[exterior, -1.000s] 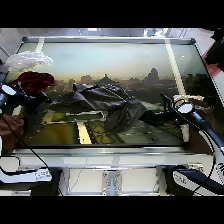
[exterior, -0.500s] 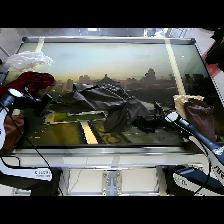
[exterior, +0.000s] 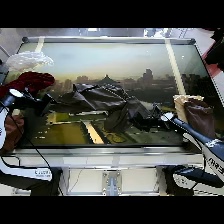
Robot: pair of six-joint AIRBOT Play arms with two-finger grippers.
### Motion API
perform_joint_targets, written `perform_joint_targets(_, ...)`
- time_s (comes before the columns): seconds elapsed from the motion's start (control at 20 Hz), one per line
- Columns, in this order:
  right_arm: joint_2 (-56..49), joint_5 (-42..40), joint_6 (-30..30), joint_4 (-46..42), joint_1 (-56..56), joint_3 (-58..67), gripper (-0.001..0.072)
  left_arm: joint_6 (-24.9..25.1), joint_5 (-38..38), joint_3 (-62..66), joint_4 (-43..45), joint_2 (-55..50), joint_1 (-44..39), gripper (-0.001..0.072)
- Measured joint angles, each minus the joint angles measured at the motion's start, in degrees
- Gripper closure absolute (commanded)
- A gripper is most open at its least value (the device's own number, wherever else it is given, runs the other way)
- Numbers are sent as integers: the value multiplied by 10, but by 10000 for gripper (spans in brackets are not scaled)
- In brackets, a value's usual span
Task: Fold the shirts.
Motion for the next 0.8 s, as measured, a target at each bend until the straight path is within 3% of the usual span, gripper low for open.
perform_joint_targets(0.05,-2,-6,0,5,0,0,587,0,2,0,0,0,1,12)
perform_joint_targets(0.1,-6,-14,0,7,0,-1,686,0,2,0,0,0,3,12)
perform_joint_targets(0.5,-16,-28,0,17,0,17,692,-2,7,0,-9,-2,45,12)
perform_joint_targets(0.8,-16,-25,-12,22,1,45,692,37,47,0,-127,-33,46,13)
